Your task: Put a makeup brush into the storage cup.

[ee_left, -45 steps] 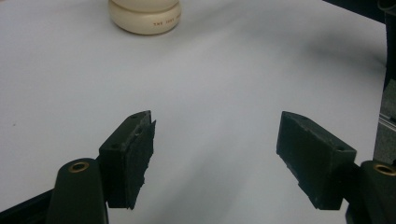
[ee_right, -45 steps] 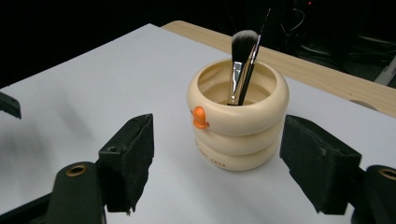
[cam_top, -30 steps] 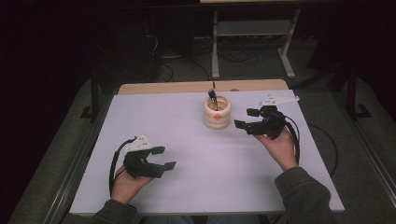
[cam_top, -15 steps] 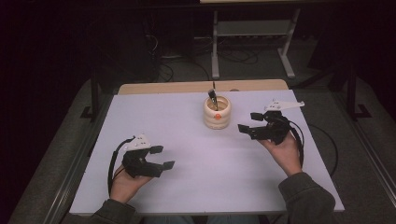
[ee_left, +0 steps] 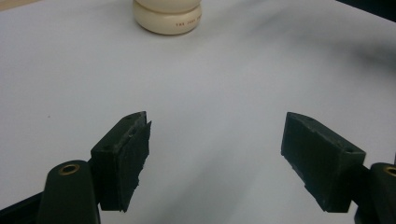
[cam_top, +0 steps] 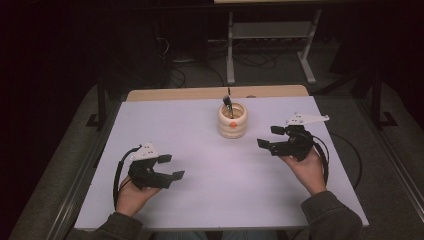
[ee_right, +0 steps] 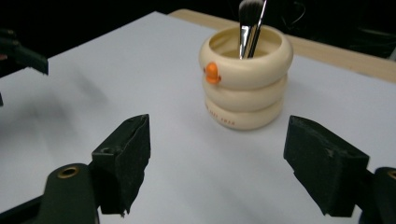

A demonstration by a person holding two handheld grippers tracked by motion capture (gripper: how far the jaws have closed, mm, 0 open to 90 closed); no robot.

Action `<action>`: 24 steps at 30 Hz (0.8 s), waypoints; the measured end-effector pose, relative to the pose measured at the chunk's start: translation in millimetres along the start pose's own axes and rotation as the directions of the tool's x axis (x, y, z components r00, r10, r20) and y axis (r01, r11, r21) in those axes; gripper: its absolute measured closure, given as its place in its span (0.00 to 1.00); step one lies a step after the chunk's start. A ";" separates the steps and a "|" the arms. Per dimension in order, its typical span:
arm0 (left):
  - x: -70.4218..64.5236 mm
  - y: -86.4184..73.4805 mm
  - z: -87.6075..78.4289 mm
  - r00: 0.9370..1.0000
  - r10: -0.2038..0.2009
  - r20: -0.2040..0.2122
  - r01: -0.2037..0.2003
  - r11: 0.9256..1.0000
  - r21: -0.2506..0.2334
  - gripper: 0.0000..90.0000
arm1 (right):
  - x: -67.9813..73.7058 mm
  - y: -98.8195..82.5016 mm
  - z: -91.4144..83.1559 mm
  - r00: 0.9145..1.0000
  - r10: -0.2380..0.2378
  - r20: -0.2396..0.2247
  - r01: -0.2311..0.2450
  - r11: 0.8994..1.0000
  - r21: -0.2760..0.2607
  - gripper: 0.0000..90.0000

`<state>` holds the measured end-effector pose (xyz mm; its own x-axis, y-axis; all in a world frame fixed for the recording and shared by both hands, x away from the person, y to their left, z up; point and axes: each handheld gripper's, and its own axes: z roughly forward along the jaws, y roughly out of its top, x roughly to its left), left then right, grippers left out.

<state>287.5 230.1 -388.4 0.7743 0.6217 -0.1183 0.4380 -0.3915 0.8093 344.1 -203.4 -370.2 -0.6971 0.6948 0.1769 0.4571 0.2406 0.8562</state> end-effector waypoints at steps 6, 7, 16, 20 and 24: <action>1.7 -1.0 -1.8 1.000 -0.003 -0.016 0.003 1.000 -0.008 0.26 | 0.5 -11.1 -1.5 1.000 0.008 0.003 -0.008 1.000 0.003 0.24; 2.2 -1.3 -2.2 1.000 0.000 -0.018 0.000 1.000 -0.011 0.26 | 1.1 -14.0 -2.8 1.000 0.008 0.007 -0.008 1.000 0.003 0.24; 4.7 -5.1 -6.2 0.999 -0.007 -0.038 0.007 1.000 -0.014 0.26 | 4.8 -25.6 -8.8 1.000 0.003 0.025 -0.003 1.000 0.006 0.24; 5.8 -7.3 -8.1 0.999 -0.015 -0.042 0.014 1.000 -0.011 0.25 | 5.1 -30.4 -10.1 1.000 0.001 0.031 -0.002 1.000 0.013 0.24; 6.5 -9.4 -9.5 0.999 -0.015 -0.045 0.014 1.000 -0.013 0.26 | 5.1 -35.0 -11.9 0.999 0.000 0.040 -0.001 1.000 0.019 0.24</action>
<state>284.1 244.2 -391.3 0.7464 0.6573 -0.1044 0.4428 -0.3734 0.8152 318.0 -216.3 -393.4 -0.6745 0.7213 0.1578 0.4682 0.2526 0.8467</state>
